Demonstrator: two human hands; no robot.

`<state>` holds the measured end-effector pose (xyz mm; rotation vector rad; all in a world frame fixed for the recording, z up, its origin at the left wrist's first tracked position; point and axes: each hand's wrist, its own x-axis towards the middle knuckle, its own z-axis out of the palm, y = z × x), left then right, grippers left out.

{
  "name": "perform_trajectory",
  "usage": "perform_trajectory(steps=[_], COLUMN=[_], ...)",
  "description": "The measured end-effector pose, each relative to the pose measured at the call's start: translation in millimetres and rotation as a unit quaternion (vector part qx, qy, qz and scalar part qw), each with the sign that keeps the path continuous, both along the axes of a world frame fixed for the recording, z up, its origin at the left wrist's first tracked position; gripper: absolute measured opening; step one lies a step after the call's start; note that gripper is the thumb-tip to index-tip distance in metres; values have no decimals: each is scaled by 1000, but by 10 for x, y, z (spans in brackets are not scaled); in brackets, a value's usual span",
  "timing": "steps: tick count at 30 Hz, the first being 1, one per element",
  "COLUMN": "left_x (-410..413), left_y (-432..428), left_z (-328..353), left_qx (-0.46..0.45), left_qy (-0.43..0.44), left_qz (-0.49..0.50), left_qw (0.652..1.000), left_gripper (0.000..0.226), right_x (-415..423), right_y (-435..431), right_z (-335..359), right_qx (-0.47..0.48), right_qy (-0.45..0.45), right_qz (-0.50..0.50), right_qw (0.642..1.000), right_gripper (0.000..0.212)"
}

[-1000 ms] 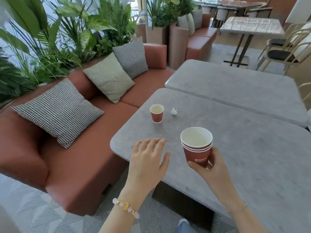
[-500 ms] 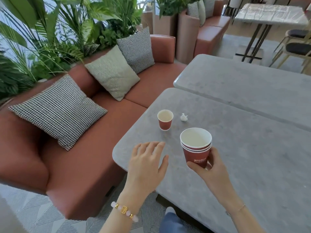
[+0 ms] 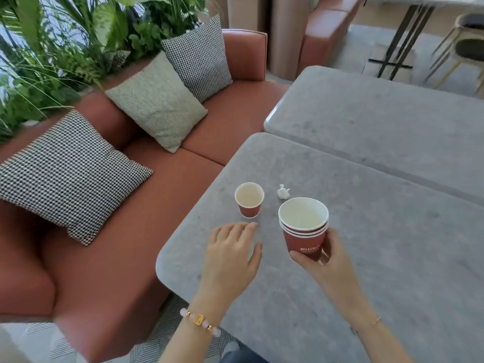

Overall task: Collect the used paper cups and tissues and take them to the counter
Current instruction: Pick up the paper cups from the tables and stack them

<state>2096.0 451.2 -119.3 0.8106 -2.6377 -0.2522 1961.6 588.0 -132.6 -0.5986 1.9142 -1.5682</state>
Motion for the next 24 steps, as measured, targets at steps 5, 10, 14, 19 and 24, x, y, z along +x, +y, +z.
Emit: perform_trajectory(steps=[5, 10, 14, 19, 24], left_x=[-94, -142, -129, -260, -508], left_y=[-161, -407, -596, -820, -986], left_z=[-126, -368, -718, -998, -1100], left_qx=[10, 67, 290, 461, 499], left_qy=[-12, 11, 95, 157, 152], left_qz=[-19, -50, 50, 132, 85], left_qw=[1000, 996, 951, 863, 849], left_gripper=[35, 28, 32, 65, 100], right_x=[-16, 62, 111, 167, 184], right_y=[-112, -220, -282, -342, -405], right_z=[-56, -47, -44, -59, -66], right_qx=[4, 7, 14, 16, 23], right_qy=[-15, -22, -25, -20, -16], right_qz=[-15, -46, -78, -117, -131], right_qw=[1000, 999, 997, 993, 991], right_gripper=[56, 52, 52, 57, 56])
